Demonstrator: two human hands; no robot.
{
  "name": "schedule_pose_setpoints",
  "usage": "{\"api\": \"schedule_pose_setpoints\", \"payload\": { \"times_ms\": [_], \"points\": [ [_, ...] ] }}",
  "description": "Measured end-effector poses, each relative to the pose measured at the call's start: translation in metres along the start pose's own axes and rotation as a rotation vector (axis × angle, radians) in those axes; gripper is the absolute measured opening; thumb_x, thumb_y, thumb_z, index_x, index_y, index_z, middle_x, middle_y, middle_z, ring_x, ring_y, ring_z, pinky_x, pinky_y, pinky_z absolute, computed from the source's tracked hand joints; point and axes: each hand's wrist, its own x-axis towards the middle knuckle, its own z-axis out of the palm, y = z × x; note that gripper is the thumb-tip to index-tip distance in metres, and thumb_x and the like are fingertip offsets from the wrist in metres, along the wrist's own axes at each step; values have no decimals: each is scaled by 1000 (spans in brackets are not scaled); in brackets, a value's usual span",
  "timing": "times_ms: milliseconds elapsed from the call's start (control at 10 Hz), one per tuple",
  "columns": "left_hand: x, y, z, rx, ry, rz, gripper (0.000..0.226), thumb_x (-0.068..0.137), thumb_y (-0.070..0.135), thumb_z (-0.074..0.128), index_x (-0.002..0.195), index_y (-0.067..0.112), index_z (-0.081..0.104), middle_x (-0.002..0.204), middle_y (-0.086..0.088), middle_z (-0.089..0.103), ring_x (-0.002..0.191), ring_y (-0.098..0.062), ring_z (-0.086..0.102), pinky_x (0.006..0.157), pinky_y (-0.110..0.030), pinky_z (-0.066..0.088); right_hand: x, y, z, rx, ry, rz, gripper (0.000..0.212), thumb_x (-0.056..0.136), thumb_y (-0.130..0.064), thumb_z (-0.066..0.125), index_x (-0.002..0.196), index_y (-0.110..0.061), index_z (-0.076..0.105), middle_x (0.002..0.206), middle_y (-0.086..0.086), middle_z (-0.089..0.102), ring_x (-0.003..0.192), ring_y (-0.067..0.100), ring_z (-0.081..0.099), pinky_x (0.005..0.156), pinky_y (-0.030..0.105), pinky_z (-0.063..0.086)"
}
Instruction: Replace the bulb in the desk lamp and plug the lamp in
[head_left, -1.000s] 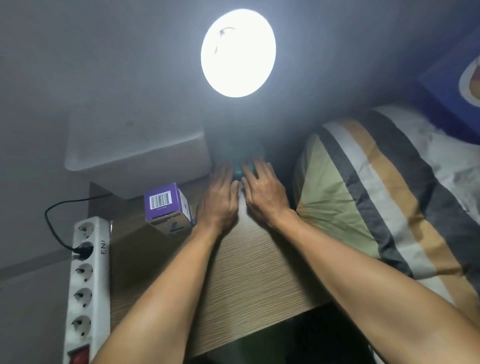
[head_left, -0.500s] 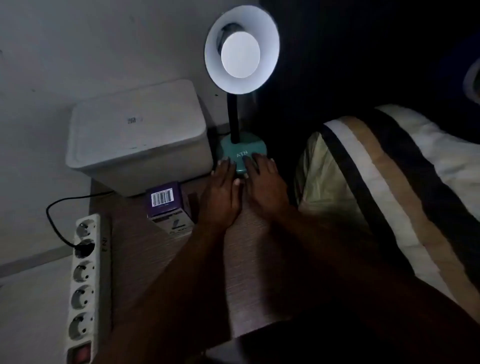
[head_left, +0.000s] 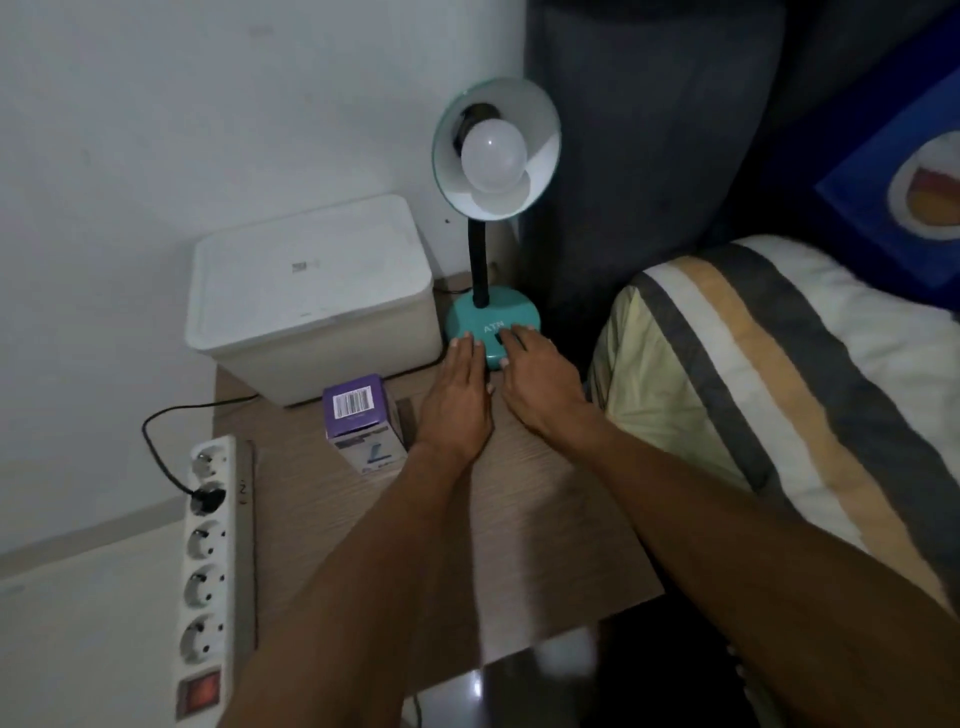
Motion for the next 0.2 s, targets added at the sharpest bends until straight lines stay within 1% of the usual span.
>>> {"api": "schedule_pose_setpoints", "payload": {
  "times_ms": [100, 200],
  "points": [
    [-18, 10, -17, 14, -57, -20, 73, 112, 33, 41, 167, 8, 0, 175, -14, -4, 162, -26, -3, 130, -39, 3, -4, -4, -21, 109, -62, -8, 55, 105, -18, 41, 157, -13, 26, 160, 13, 34, 144, 29, 35, 117, 44, 32],
    [-64, 23, -23, -99, -49, 57, 75, 108, 36, 49, 168, 13, 9, 175, -11, 3, 162, -27, 3, 132, -44, 7, -32, -1, -34, 135, 36, -72, 51, 102, -14, 45, 152, -13, 39, 151, 14, 47, 135, 30, 46, 110, 42, 41]
  ]
}}
